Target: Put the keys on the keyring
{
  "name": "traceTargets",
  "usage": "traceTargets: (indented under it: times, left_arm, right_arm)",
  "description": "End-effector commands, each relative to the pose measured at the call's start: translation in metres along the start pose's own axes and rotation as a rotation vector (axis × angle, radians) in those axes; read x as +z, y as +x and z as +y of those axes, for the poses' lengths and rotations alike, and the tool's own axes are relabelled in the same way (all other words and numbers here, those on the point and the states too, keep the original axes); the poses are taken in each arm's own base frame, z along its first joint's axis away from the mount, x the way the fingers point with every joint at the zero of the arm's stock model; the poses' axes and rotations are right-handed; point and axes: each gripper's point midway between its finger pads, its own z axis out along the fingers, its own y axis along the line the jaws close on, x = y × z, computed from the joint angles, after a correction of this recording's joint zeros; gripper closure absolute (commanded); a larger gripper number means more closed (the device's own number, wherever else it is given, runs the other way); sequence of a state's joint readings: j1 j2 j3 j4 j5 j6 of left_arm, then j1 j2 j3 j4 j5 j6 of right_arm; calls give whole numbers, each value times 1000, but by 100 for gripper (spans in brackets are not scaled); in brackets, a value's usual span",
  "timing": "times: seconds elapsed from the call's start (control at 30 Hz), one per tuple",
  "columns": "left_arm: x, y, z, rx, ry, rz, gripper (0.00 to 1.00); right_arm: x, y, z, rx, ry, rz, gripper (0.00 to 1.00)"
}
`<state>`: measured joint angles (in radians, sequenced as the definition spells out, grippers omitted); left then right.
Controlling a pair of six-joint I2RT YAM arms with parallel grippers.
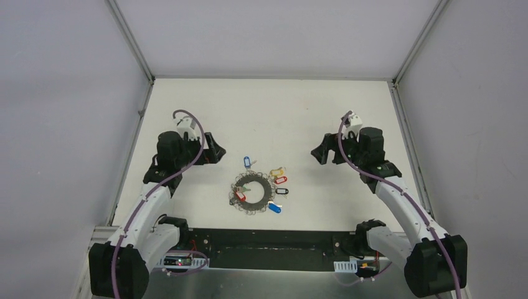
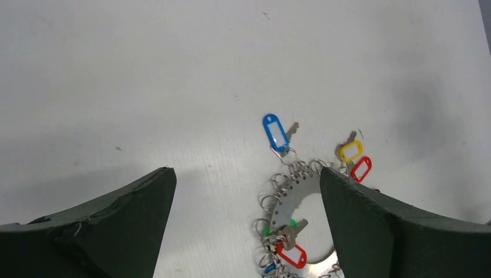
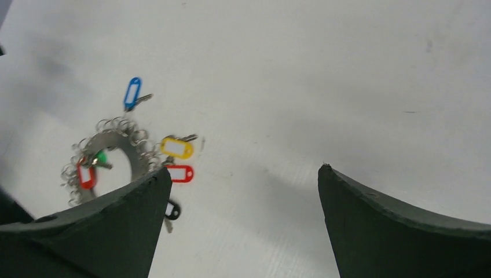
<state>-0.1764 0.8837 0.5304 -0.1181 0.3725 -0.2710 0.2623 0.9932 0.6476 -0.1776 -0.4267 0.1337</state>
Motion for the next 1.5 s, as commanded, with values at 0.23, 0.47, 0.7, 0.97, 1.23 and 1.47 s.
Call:
traceTargets:
  times: [0.23, 0.47, 0.7, 0.97, 1.23, 1.47]
  left_arm:
    - [-21, -24, 67, -2, -228, -89, 1]
    - [-12, -21, 96, 85, -323, -91, 1]
    - [6, -26, 123, 193, -380, -195, 1]
    - [45, -24, 145, 258, -361, -212, 1]
    - [62, -10, 153, 311, -334, -239, 1]
    - [63, -10, 154, 307, -336, -230, 1]
  right_arm:
    - [-23, -16, -103, 28, 515, -156, 1]
    - [-19, -15, -124, -8, 598, -178, 0]
    - [-13, -9, -150, -54, 696, -234, 1]
    - [5, -1, -170, -65, 716, -254, 0]
    - [14, 1, -175, -99, 679, -296, 0]
    - [16, -4, -181, -144, 677, -297, 1]
